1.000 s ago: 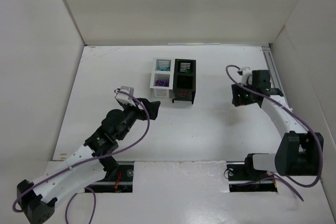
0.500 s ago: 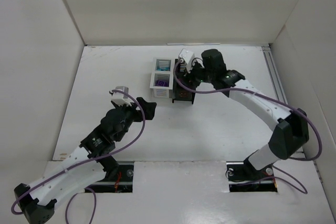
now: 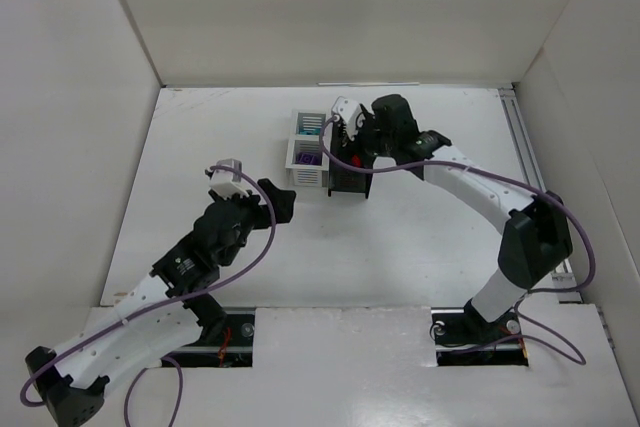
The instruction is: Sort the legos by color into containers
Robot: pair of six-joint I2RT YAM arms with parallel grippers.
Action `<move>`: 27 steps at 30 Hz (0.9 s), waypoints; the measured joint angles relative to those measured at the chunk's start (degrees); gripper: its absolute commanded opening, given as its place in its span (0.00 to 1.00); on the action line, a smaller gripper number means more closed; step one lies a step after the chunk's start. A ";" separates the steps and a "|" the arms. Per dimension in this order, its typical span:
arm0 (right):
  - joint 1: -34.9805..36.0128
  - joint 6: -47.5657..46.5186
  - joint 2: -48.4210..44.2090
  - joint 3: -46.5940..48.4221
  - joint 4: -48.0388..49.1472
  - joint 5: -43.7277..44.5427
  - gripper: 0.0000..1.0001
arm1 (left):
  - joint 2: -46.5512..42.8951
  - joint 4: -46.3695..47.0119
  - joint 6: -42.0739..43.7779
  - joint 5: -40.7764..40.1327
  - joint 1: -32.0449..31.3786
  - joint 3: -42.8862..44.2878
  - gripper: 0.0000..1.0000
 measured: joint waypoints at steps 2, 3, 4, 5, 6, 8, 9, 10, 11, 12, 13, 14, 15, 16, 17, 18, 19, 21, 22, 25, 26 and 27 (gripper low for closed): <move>-0.24 -0.33 -0.07 0.26 0.39 0.07 1.00 | 0.15 -0.13 -0.09 0.00 0.00 0.74 1.00; -0.37 -0.44 -0.28 0.24 0.50 0.24 1.00 | 0.13 -0.13 -0.15 -0.09 0.00 0.98 1.00; -0.48 -0.50 -0.68 0.17 0.46 0.66 1.00 | 0.13 -0.24 -0.28 -0.20 0.00 1.20 1.00; -0.68 -0.59 -1.18 0.07 0.50 1.03 1.00 | 0.13 -0.57 -0.57 -0.37 0.00 1.46 1.00; -0.98 -0.59 -2.16 -0.24 0.48 1.33 1.00 | 0.15 -0.90 -0.94 -0.68 0.00 1.64 1.00; -2.05 -0.35 -5.22 -1.68 0.55 1.79 1.00 | 0.57 -2.36 -2.03 -1.73 0.00 2.38 1.00; -3.02 -0.09 -7.26 -2.69 0.63 1.88 1.00 | 0.79 -2.97 -2.56 -2.21 0.02 2.78 1.00; -4.22 0.33 -9.46 -3.78 0.68 1.88 1.00 | 1.11 -3.80 -3.28 -2.69 0.02 3.28 1.00; -5.73 0.61 -11.80 -4.96 0.70 2.08 1.00 | 1.40 -4.72 -4.07 -3.37 0.02 3.76 1.00; -7.58 0.96 -14.14 -6.19 0.70 2.29 1.00 | 1.64 -5.66 -4.96 -4.13 0.02 4.22 1.00; -9.42 1.36 -16.55 -7.67 1.01 2.84 1.00 | 1.84 -6.82 -5.90 -5.07 0.02 4.66 1.00; -11.21 1.84 -19.02 -9.51 1.31 3.82 1.00 | 1.99 -8.31 -7.34 -6.32 0.02 5.14 1.00; -13.05 2.19 -21.51 -11.32 1.25 5.07 1.00 | 2.08 -9.86 -8.81 -7.65 0.02 5.53 1.00; -14.88 2.60 -23.96 -13.07 1.07 6.38 1.00 | 2.12 -11.28 -10.21 -8.81 0.02 5.81 1.00; -16.39 2.86 -25.97 -14.67 0.87 7.50 1.00 | 2.12 -12.81 -11.65 -10.01 0.04 6.03 1.00; -17.90 3.13 -27.96 -16.15 0.22 8.79 1.00 | 2.03 -14.21 -12.96 -10.99 0.04 6.19 1.00; -19.41 3.34 -29.55 -17.35 -0.42 9.92 1.00 | 1.90 -15.41 -14.10 -11.82 0.09 6.25 1.00; -21.99 3.69 -31.93 -19.39 -1.53 11.61 1.00 | 1.53 -17.25 -16.00 -12.94 0.11 6.27 1.00; -23.08 3.74 -32.68 -20.24 -2.03 12.15 1.00 | 1.33 -17.97 -16.65 -13.33 0.11 6.27 1.00; -25.70 3.96 -34.01 -23.67 -2.19 12.24 1.00 | 0.48 -19.26 -18.29 -13.92 0.13 6.32 1.00; -26.56 3.93 -34.18 -24.70 -2.29 11.89 1.00 | 0.35 -19.61 -18.58 -14.01 0.13 6.32 1.00; -27.23 3.91 -34.29 -25.66 -2.16 11.26 1.00 | 0.17 -19.89 -18.93 -14.08 0.20 6.34 1.00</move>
